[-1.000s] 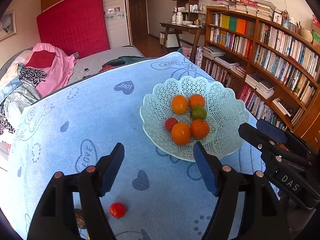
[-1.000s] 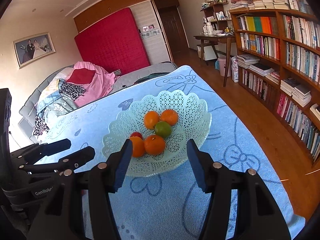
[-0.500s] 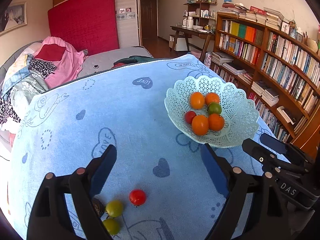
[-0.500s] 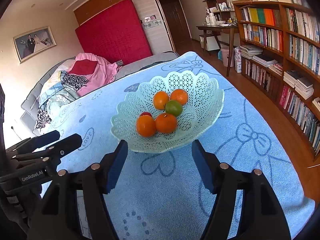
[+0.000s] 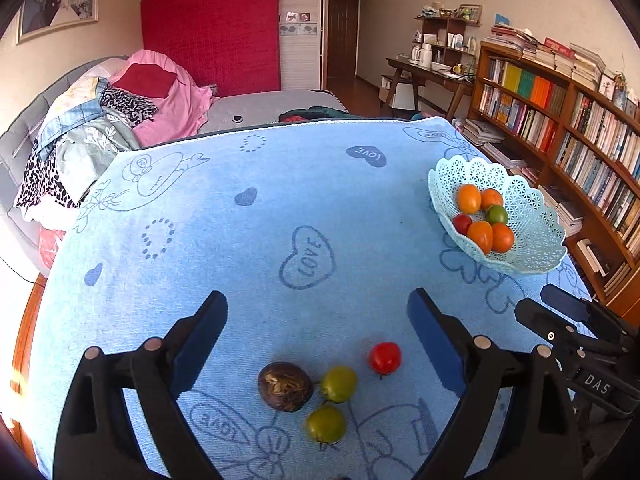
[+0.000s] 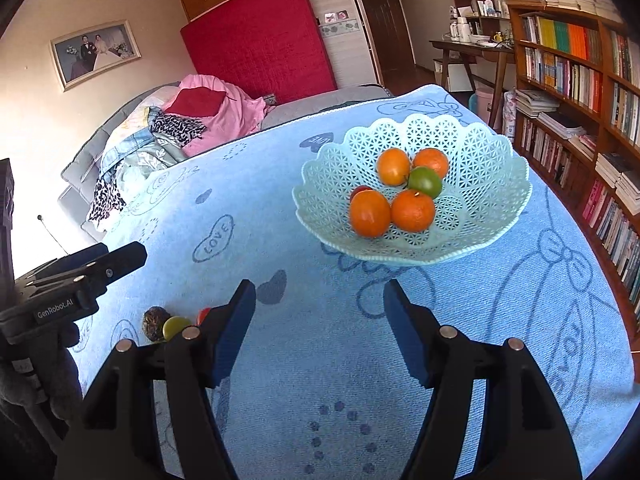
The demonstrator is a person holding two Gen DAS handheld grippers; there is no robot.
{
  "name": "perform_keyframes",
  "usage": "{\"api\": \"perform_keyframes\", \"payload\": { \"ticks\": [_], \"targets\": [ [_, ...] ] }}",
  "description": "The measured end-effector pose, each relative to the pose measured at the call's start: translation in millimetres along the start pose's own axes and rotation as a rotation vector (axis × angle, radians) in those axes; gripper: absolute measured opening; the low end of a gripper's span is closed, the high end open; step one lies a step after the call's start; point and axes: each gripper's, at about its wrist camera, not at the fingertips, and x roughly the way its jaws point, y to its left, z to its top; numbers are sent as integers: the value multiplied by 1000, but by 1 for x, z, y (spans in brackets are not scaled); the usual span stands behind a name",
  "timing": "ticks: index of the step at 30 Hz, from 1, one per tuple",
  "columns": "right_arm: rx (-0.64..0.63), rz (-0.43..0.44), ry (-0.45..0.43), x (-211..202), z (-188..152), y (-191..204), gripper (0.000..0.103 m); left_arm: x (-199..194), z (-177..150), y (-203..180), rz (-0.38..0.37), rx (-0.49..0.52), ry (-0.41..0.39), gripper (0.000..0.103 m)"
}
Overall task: Organize fruits
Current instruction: 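Move both open tools back toward the avocado and tomatoes on the cloth, then grasp a green tomato with the right tool while the left tool grasps the brown avocado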
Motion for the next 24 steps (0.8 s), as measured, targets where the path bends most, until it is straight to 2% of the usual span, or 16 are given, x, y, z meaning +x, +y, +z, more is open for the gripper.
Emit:
{"api": "perform_keyframes", "payload": {
  "ticks": [11,15,17,24],
  "targets": [
    [-60,58,83,22,-18,40,68,1,-36,42,16,-42,59,90],
    [-87,79,114,28,-27,54,68,4,-47,49,3,-45,81,81],
    [-95,94,130,31,-32,60,68,6,-52,53,-5,-48,95,72],
    [-159,164,189,40,-51,94,68,2,-60,69,16,-55,89,70]
  ]
}}
